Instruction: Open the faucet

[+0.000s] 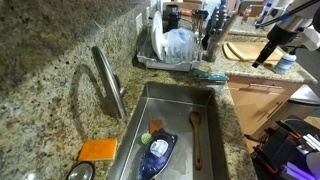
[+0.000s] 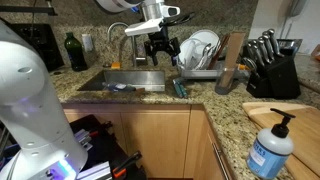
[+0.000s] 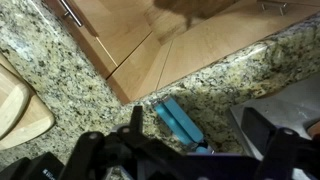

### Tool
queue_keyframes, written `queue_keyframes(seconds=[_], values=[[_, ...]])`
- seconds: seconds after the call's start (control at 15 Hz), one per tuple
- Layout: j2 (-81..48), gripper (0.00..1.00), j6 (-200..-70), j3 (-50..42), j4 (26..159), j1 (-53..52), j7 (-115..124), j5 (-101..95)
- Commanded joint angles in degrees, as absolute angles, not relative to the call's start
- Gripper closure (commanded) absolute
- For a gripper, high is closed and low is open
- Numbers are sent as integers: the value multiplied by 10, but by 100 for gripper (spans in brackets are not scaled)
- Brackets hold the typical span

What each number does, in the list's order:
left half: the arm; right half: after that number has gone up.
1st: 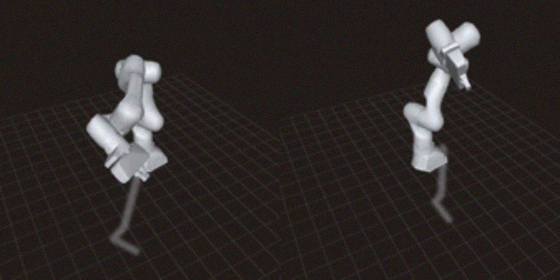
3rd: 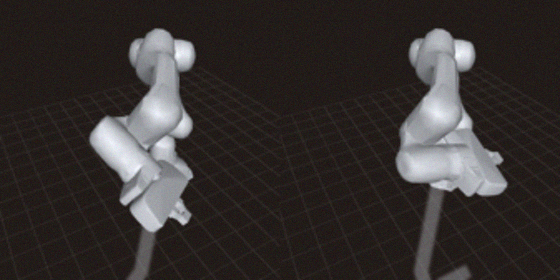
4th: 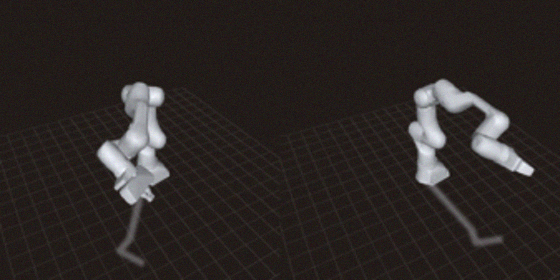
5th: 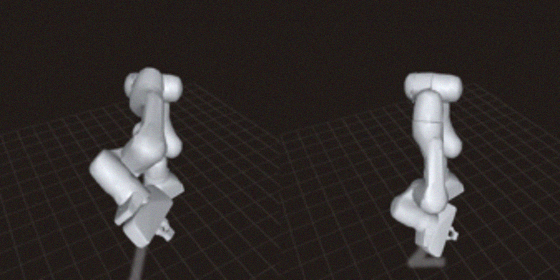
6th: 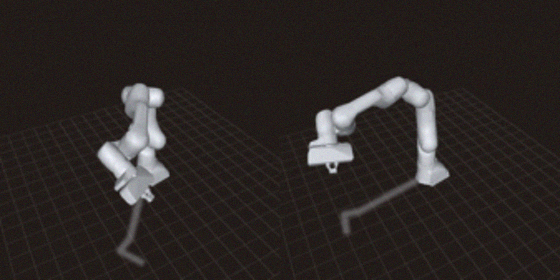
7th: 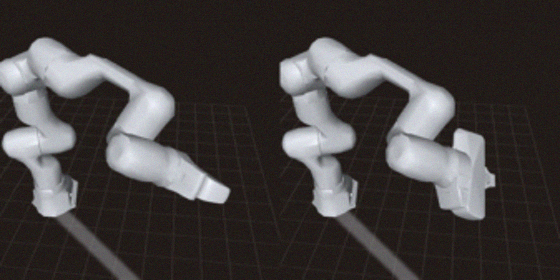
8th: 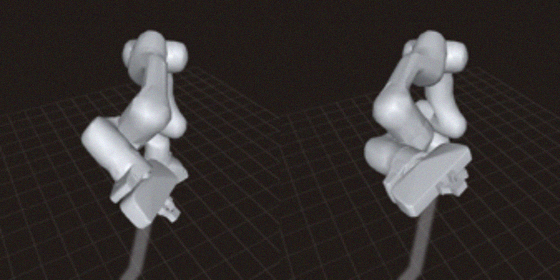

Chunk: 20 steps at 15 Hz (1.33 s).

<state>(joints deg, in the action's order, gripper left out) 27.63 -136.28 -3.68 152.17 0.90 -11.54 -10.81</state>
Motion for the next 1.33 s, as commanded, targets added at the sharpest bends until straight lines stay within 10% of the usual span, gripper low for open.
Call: queue_keyframes(seconds=[0.0, 0.67, 1.27], values=[[276, 0, -1361, -35, 1521, 11, -117, -106], [227, 0, -1389, -5, 1503, -10, -84, -99], [120, 0, -1618, 267, 1459, -2, 193, -310]])
